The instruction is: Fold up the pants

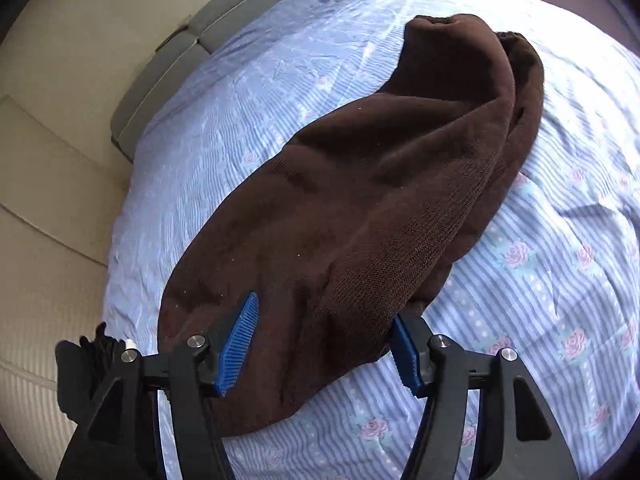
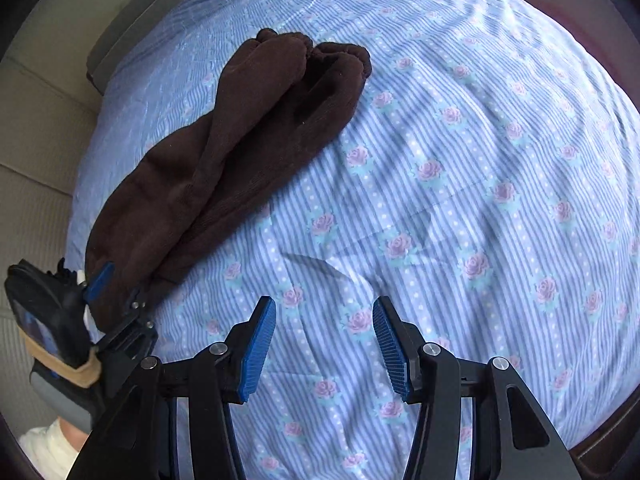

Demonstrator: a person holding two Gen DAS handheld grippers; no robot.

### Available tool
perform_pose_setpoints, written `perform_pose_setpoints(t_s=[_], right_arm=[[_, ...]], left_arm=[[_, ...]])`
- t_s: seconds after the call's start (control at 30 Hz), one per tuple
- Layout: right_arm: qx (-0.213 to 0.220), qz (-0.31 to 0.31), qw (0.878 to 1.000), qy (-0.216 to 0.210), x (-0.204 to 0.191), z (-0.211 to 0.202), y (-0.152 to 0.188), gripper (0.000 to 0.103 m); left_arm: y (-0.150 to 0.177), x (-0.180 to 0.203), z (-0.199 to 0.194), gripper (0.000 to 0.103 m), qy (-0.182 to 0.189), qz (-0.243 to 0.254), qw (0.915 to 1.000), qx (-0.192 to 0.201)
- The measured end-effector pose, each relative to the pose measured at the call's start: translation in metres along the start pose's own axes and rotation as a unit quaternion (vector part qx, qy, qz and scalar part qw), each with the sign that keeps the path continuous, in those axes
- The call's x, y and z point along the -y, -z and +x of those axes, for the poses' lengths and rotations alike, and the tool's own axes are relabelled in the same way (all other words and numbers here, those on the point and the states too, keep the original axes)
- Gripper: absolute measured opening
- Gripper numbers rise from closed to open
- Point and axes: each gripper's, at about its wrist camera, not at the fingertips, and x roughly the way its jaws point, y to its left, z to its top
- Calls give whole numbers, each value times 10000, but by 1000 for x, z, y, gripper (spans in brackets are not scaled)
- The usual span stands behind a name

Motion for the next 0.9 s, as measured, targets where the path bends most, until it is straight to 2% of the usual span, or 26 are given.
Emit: perform_pose_setpoints(t_s=[0.13,0.27,0.33,0.43,0.53,0.57,0.6,0.63,0.77,0.83,0.9], right_arm=[[481,-191,9985,-171,-21,4,-52,52],[1047,-147,9937,-381,-40,11,-130,52],[1056,-57,9939,-317,-45,25,-165,52],[821,1,9966,-90,-49,55,-200,52],[334,-134,9993,110,-54,92,-215,52],[176,-143,9996,143,-54,101,-215,48],[116,-93,9996,223,-54,104,-214,30],[154,-65,9995,262,-54,102,-212,23],[1029,92,9933,514,-50,43,-194,20],[965,257,9927,680,-38,37,-192,20],[564,329,9938,897,-23,59,-196,20]], left_arm=[[-1,6,8,57,147,275,9995,-93],[1,11,5,50,303,64,9993,-198],[1,11,7,50,358,-54,9990,-266],[-1,6,9,49,493,-305,9975,-396],[-3,2,12,48,571,-437,9964,-452],[-3,2,13,48,575,-416,9965,-452],[-1,1,12,48,583,-400,9965,-452],[0,1,11,47,597,-391,9965,-444],[1,3,11,47,689,-356,9961,-411],[-1,7,15,47,711,-324,9958,-471],[-2,12,22,47,783,-280,9945,-632]])
